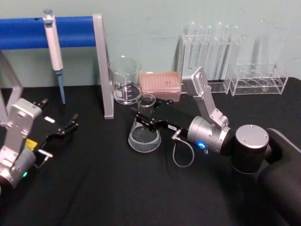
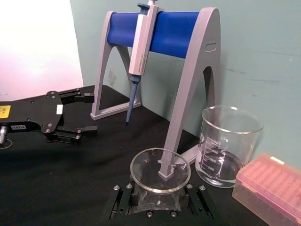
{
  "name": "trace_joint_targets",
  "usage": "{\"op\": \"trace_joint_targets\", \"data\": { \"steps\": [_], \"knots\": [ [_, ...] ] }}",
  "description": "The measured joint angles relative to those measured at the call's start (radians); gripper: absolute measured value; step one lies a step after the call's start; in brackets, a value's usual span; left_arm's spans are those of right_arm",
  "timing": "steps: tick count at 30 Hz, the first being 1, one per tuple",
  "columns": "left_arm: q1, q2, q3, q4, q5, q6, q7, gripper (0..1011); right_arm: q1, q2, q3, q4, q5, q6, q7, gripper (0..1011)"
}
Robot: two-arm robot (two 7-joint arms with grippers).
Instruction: Grasp the erlenmeyer flask with one hand, shake it three times, then place it back.
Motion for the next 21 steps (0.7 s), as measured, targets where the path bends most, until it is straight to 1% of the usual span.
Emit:
{"op": "trace_joint_targets", "data": {
  "steps": [21],
  "knots": [
    [0.0, 0.0, 0.0, 0.0, 0.0, 0.0, 0.0, 1001, -0.001, -0.002, 0.0, 0.006, -0.014, 0.015, -0.004, 449]
  ]
}}
